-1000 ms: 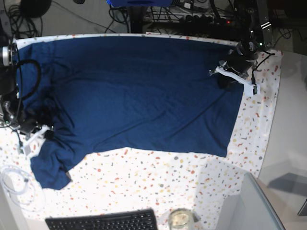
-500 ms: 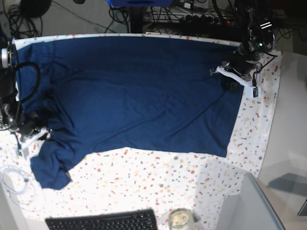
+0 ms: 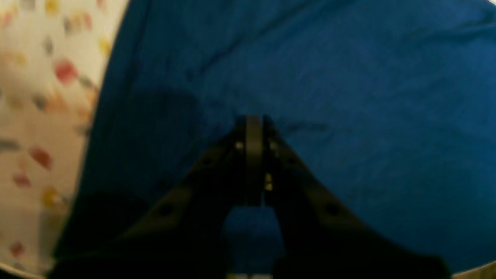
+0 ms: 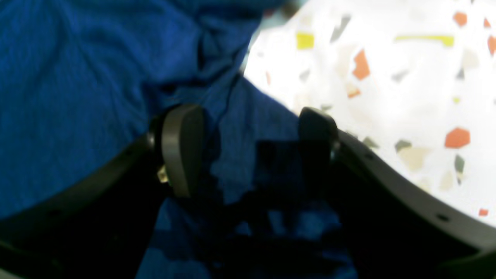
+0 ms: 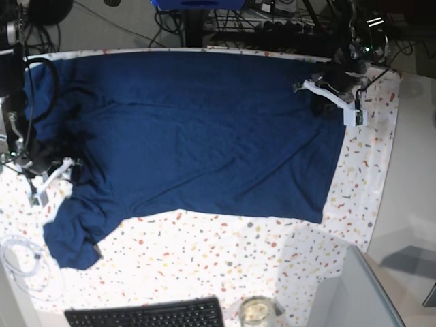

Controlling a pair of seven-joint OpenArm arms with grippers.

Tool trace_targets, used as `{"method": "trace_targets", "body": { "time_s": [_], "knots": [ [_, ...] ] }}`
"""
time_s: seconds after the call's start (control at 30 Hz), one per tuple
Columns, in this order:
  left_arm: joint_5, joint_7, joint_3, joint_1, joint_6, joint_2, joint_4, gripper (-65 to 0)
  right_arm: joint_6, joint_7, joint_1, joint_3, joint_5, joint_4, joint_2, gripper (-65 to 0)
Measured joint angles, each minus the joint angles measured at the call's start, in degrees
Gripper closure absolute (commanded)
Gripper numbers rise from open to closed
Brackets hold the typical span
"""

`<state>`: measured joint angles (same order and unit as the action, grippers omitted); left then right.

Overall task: Layout the t-shirt on the table in an organized manner, then fold the t-shirt properly
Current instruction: 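Move both grippers to the shirt's side edges and grasp them, then hold the side edges with both grippers and pull outward to spread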

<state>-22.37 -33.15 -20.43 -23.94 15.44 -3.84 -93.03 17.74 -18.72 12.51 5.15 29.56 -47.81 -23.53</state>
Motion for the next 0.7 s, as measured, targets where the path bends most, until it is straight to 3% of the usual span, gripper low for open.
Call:
{"method": "trace_targets", "body": {
  "time_s": [0.17, 0.4, 0.63, 0.7],
  "knots": [
    [0.09, -0.04, -0.15, 1.46, -0.04, -0.17, 6.08, 0.0, 0.0, 0.5, 1.7, 0.5, 0.33, 2.73, 0.33, -29.3],
    [-0.39, 1.62, -0.55, 2.89, 0.42, -0.35, 10.47, 0.0, 0.0, 2.21, 3.82, 0.5, 0.09, 7.89, 0.0, -3.8],
    [-0.66, 2.14, -0.63, 2.97, 0.61, -0.48, 11.17, 0.0, 0.0, 2.29, 4.72, 0.5, -0.52, 8.2, -1.55, -2.3],
    [-0.59, 2.1, -0.63, 2.99, 0.63, -0.5, 11.13, 0.0, -0.59, 2.34, 5.9, 0.35, -6.03, 8.17, -1.36, -2.1]
  ]
}}
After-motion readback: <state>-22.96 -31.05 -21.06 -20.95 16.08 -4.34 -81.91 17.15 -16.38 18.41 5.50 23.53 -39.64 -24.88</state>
